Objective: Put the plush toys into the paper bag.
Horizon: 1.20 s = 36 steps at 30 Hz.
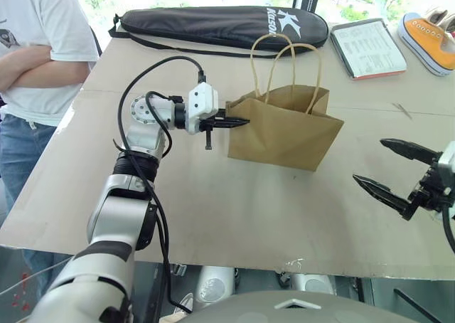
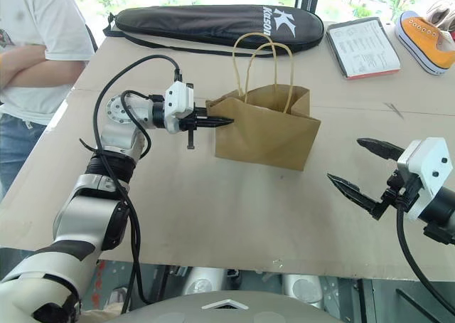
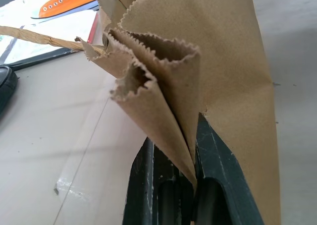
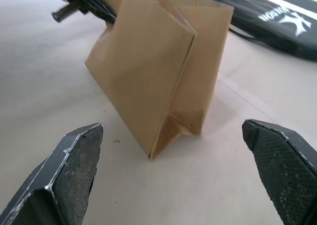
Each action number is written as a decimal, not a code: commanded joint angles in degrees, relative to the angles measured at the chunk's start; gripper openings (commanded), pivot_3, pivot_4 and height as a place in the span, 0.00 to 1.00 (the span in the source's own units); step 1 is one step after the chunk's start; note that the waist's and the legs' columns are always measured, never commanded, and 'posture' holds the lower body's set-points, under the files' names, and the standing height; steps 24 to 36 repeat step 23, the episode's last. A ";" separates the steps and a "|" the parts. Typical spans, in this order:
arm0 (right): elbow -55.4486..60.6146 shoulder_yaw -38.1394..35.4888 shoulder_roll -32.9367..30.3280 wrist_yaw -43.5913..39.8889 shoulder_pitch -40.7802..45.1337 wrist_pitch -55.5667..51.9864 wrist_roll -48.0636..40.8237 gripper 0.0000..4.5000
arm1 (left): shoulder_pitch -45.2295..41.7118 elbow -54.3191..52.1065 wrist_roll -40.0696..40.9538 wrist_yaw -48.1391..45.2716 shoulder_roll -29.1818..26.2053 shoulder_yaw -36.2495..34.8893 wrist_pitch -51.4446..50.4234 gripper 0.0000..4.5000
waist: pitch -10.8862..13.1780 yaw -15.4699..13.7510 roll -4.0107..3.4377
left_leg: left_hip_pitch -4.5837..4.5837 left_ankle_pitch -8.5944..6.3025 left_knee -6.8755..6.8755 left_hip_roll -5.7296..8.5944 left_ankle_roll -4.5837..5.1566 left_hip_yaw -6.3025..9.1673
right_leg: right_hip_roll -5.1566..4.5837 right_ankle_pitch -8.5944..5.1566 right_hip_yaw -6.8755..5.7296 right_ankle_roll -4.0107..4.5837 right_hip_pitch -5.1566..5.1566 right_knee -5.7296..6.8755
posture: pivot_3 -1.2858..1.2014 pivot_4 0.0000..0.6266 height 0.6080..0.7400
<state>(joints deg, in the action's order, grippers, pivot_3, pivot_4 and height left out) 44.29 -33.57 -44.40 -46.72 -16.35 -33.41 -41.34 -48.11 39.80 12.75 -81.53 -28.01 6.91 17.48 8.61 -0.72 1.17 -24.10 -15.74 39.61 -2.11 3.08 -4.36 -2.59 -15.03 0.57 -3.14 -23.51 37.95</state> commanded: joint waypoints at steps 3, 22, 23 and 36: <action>0.47 -1.81 -1.28 -3.11 -0.86 2.36 -1.15 1.00 | 1.43 -6.30 3.56 -0.11 -2.88 -3.46 -6.77 0.37 | 0.00 -0.03 0.00 | 0.00 0.00 -0.01 -0.01 0.00 0.01 | 0.00 0.00 -0.01 0.00 0.00 0.00 | 0.52 0.24 1.00; -10.69 -21.52 -1.37 -19.34 -18.84 9.82 1.06 1.00 | 50.49 -57.87 25.83 15.91 -20.39 -30.19 -54.52 0.94 | -0.03 -0.16 0.01 | 0.53 0.00 -0.24 -0.08 -0.03 -0.01 | -0.51 -0.05 -0.03 0.08 0.41 -0.07 | 0.52 0.24 1.00; -11.85 -21.35 -1.76 -19.78 -18.58 10.21 1.52 1.00 | 51.50 -58.25 25.91 16.00 -20.62 -30.88 -54.40 0.94 | -0.03 -0.16 0.01 | 0.58 0.00 -0.24 -0.08 -0.03 -0.01 | -0.51 -0.13 -0.04 0.22 0.47 -0.07 | 0.52 0.24 1.00; -11.85 -21.35 -1.76 -19.78 -18.58 10.21 1.52 1.00 | 51.50 -58.25 25.91 16.00 -20.62 -30.88 -54.40 0.94 | -0.03 -0.16 0.01 | 0.58 0.00 -0.24 -0.08 -0.03 -0.01 | -0.51 -0.13 -0.04 0.22 0.47 -0.07 | 0.52 0.24 1.00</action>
